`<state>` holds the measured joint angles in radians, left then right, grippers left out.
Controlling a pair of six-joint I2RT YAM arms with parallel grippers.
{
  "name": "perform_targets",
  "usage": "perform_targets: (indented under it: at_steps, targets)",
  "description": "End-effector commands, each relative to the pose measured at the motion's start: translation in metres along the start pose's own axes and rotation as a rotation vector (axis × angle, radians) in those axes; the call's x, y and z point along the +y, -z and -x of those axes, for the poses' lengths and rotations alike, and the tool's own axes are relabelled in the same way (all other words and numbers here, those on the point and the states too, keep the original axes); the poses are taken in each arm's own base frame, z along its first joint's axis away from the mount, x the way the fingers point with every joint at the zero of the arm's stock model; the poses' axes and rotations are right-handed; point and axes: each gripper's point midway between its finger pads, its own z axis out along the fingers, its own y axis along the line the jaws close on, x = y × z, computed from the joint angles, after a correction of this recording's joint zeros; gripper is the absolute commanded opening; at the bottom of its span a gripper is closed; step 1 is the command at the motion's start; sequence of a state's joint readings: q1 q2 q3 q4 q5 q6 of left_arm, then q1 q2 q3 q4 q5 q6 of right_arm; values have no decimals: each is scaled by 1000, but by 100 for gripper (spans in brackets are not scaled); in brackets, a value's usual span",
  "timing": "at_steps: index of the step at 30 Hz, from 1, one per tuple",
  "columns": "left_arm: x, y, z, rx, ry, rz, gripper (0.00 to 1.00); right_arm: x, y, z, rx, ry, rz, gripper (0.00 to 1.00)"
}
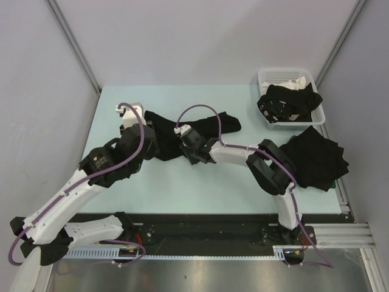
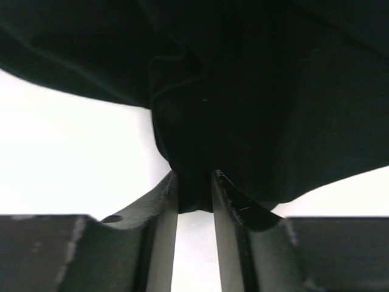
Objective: Fold and stack the t-shirts
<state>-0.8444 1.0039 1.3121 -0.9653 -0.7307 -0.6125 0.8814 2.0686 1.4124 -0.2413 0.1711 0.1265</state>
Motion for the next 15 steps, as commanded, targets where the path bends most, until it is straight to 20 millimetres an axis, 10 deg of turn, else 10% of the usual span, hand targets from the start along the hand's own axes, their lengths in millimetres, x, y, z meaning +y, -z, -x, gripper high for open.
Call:
perform_targets:
  at_steps: [1, 15]
  targets:
    - [-6, 6, 19, -48, 21, -24, 52, -25, -2, -25, 97, -14, -54, 25]
    - [-25, -11, -6, 13, 5, -73, 52, -69, 22, -35, 178, -94, -122, 0]
